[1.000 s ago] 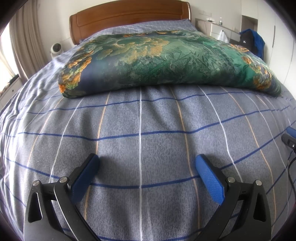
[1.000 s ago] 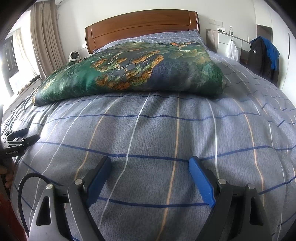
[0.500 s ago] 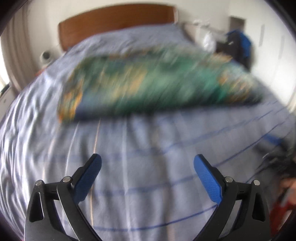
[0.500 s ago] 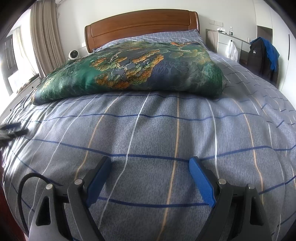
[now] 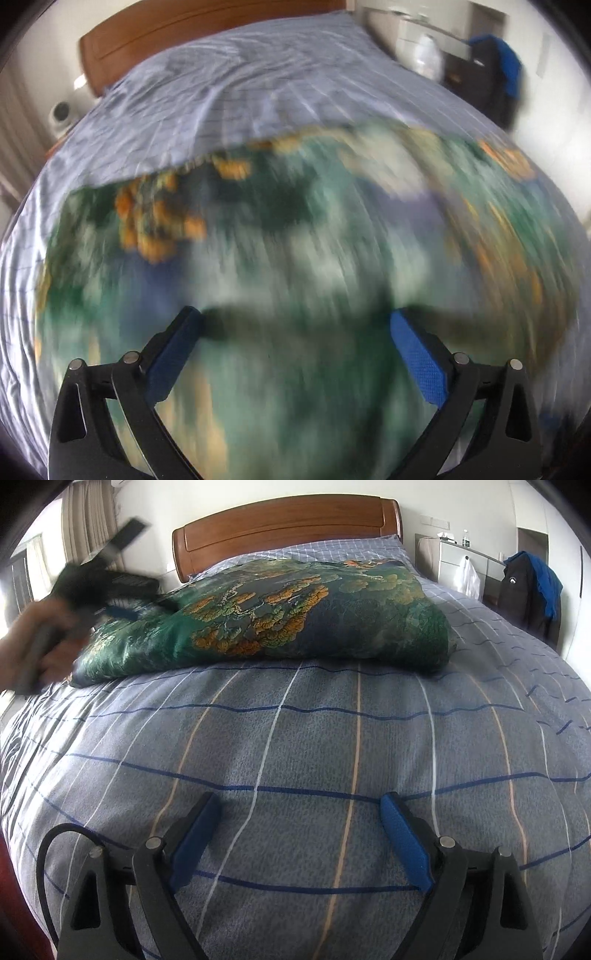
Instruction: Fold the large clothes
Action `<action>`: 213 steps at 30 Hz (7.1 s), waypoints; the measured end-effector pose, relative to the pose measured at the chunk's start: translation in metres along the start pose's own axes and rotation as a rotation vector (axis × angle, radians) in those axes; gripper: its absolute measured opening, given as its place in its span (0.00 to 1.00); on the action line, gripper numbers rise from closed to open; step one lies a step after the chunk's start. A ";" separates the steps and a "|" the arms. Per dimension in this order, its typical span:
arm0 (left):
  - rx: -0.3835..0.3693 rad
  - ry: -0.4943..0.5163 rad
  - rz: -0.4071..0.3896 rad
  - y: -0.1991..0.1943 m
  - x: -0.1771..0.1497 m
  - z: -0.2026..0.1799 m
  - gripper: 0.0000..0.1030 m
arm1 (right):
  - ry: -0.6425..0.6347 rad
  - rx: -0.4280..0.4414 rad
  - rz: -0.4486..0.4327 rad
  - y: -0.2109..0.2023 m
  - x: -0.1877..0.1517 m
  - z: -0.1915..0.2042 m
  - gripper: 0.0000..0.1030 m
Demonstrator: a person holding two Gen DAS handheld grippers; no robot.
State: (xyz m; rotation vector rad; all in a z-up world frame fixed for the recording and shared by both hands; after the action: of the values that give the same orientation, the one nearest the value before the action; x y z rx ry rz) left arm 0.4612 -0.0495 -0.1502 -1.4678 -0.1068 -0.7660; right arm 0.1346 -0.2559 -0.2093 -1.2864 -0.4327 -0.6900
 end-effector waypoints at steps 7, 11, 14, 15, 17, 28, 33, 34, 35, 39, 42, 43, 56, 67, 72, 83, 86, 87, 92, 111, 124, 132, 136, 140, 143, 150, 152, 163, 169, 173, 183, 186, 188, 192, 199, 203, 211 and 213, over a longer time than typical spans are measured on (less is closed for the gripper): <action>0.009 -0.170 0.028 0.046 0.052 0.042 0.98 | -0.018 0.022 0.013 0.001 -0.001 0.001 0.90; -0.001 -0.145 0.001 0.044 0.044 0.032 0.98 | -0.025 0.030 0.019 0.002 -0.002 0.002 0.92; -0.037 -0.125 -0.038 0.026 0.025 0.023 0.98 | -0.030 0.031 0.022 0.003 -0.002 0.003 0.93; -0.046 -0.113 -0.058 0.015 0.011 0.020 0.98 | -0.031 0.030 0.021 0.003 -0.003 0.003 0.93; -0.047 -0.078 -0.074 0.001 -0.009 0.012 0.98 | -0.030 0.029 0.020 0.004 -0.001 0.004 0.93; -0.117 0.084 -0.125 -0.080 -0.090 -0.030 0.98 | 0.092 0.074 0.018 -0.022 0.013 -0.004 0.93; -0.270 -0.080 -0.229 -0.099 -0.053 -0.008 0.98 | 0.392 0.189 -0.120 -0.047 0.092 -0.058 0.93; -0.300 -0.094 -0.248 -0.098 -0.047 -0.010 0.97 | 0.441 0.195 -0.116 -0.039 0.110 -0.072 0.93; -0.336 -0.101 -0.266 -0.096 -0.040 -0.015 0.97 | 0.474 0.191 -0.099 -0.029 0.122 -0.083 0.93; -0.411 -0.112 -0.259 -0.072 -0.025 -0.037 0.92 | 0.669 0.260 0.026 0.027 0.146 -0.112 0.93; -0.510 -0.126 -0.246 -0.051 -0.021 -0.060 0.92 | 0.751 0.335 0.124 0.062 0.143 -0.109 0.93; -0.526 -0.102 -0.244 -0.044 -0.021 -0.071 0.93 | 0.768 0.329 0.148 0.069 0.140 -0.108 0.93; -0.714 -0.312 -0.311 -0.080 -0.024 0.009 0.95 | 0.520 0.428 -0.025 -0.024 0.206 0.010 0.35; -0.721 -0.550 -0.408 -0.138 -0.107 0.195 0.96 | -0.057 0.407 -0.094 -0.008 0.178 0.304 0.33; -0.812 -0.533 -0.339 -0.116 -0.117 0.184 0.97 | -0.223 0.367 -0.070 0.020 0.108 0.361 0.33; -0.606 -0.366 -0.123 -0.091 -0.061 0.144 0.50 | -0.486 0.243 -0.212 0.017 0.078 0.367 0.33; -0.583 -0.308 -0.108 -0.099 -0.047 0.139 0.31 | -0.454 0.215 -0.218 0.008 0.075 0.367 0.42; -0.564 -0.280 -0.119 -0.106 -0.048 0.141 0.29 | -0.432 0.231 -0.199 0.003 0.075 0.365 0.50; -0.521 -0.252 -0.166 -0.126 -0.058 0.178 0.29 | -0.204 0.534 -0.075 -0.051 0.112 0.340 0.69; -0.577 -0.523 -0.122 -0.027 -0.175 0.228 0.41 | -0.123 0.321 0.236 0.116 0.135 0.296 0.40; -0.570 -0.613 -0.167 -0.057 -0.179 0.222 0.58 | -0.132 0.254 0.142 0.105 0.134 0.299 0.42; -0.587 -0.556 -0.206 -0.121 -0.192 0.224 0.63 | -0.186 0.352 0.054 0.006 0.153 0.304 0.56; -0.507 -0.520 -0.182 -0.121 -0.205 0.215 0.65 | -0.291 0.388 0.118 0.008 0.116 0.327 0.56; -0.408 -0.574 -0.047 -0.081 -0.230 0.213 0.66 | -0.299 0.277 0.242 0.061 0.073 0.328 0.57; -0.441 -0.623 -0.093 -0.087 -0.233 0.219 0.67 | -0.306 0.247 0.210 0.063 0.067 0.334 0.57; -0.188 -0.486 -0.125 -0.157 -0.265 0.232 0.88 | -0.217 0.316 0.155 -0.002 0.074 0.319 0.86; -0.061 -0.416 -0.109 -0.178 -0.286 0.227 0.88 | -0.217 0.257 0.128 -0.014 0.067 0.299 0.88; 0.069 -0.334 -0.150 -0.228 -0.302 0.188 0.90 | -0.172 -0.044 0.103 -0.026 0.038 0.222 0.93; -0.215 -0.463 -0.214 -0.205 -0.263 0.209 0.91 | -0.220 -0.085 0.058 -0.040 0.051 0.215 0.93; -0.369 -0.527 -0.158 -0.162 -0.239 0.230 0.90 | -0.082 0.219 0.072 -0.042 0.085 0.218 0.95; -0.460 -0.437 -0.033 -0.064 -0.189 0.220 1.00 | 0.198 0.533 0.403 0.091 0.146 0.216 1.00; -0.505 -0.460 0.016 -0.039 -0.190 0.218 1.00 | 0.246 0.552 0.471 0.132 0.152 0.223 1.00; -0.549 -0.497 0.047 -0.023 -0.191 0.215 1.00 | 0.327 0.575 0.576 0.162 0.146 0.231 1.00; -0.572 -0.464 0.011 -0.028 -0.180 0.205 0.66 | 0.242 0.485 0.600 0.182 0.140 0.253 0.90; -0.468 -0.402 -0.157 -0.097 -0.186 0.184 0.47 | -0.258 0.291 0.266 0.108 0.131 0.303 0.67; -0.456 -0.415 -0.258 -0.149 -0.192 0.186 0.47 | -0.335 0.340 0.124 0.056 0.123 0.322 0.67; -0.299 -0.368 -0.257 -0.161 -0.162 0.192 0.79 | -0.187 0.488 0.114 0.033 0.161 0.330 0.73; -0.244 -0.372 -0.218 -0.145 -0.172 0.197 0.81 | -0.047 0.477 0.199 0.059 0.161 0.308 1.00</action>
State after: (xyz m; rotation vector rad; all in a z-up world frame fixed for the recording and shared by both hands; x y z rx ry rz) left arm 0.3289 0.2109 -0.0868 -1.8424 -0.4762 -0.6895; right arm 0.3169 0.0126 -0.0728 -0.8788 -0.4663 -0.3590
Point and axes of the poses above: each gripper's, at about its wrist camera, not at the fingertips, and y roughly the way its jaws point, z to its left, x to its top, the point moved 7 cm from there along y, roughly the way its jaws point, and after that the axes turned 15 degrees about y, right-handed, at the moved point
